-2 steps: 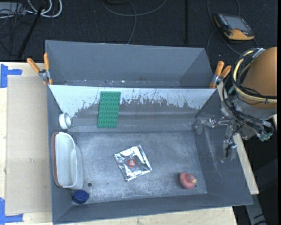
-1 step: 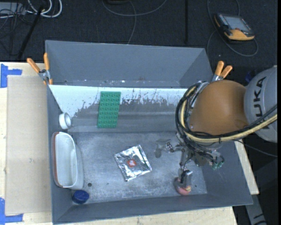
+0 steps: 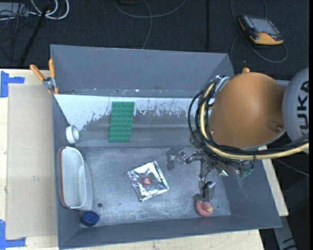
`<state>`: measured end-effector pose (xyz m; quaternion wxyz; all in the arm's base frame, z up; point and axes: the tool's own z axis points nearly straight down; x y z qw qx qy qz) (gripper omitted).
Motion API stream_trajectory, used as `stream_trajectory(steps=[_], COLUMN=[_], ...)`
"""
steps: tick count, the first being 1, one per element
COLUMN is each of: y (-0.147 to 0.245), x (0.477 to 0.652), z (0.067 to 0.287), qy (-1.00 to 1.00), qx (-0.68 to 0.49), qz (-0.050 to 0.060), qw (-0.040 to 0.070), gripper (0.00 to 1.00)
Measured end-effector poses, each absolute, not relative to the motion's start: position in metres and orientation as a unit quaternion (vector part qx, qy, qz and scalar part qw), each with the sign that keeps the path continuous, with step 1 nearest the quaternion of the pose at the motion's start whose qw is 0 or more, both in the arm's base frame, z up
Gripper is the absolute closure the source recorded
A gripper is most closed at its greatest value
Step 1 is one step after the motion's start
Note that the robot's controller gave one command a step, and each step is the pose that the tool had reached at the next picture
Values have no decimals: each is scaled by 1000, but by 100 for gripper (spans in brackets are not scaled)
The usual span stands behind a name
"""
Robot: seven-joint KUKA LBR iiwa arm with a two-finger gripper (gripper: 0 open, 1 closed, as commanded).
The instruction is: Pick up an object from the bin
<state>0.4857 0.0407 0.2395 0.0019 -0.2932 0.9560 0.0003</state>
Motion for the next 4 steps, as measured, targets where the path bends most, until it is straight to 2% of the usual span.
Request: stream_trajectory(steps=[1, 2, 3, 4], y=[-96, -72, -72, -55], x=[553, 490, 494, 492], z=[137, 80, 84, 218], qy=[930, 945, 945, 943], qx=[-367, -326, -328, -333], qz=[0, 3, 1, -1], qw=[-1, -4, 0, 4], gripper=[0, 0, 100, 100])
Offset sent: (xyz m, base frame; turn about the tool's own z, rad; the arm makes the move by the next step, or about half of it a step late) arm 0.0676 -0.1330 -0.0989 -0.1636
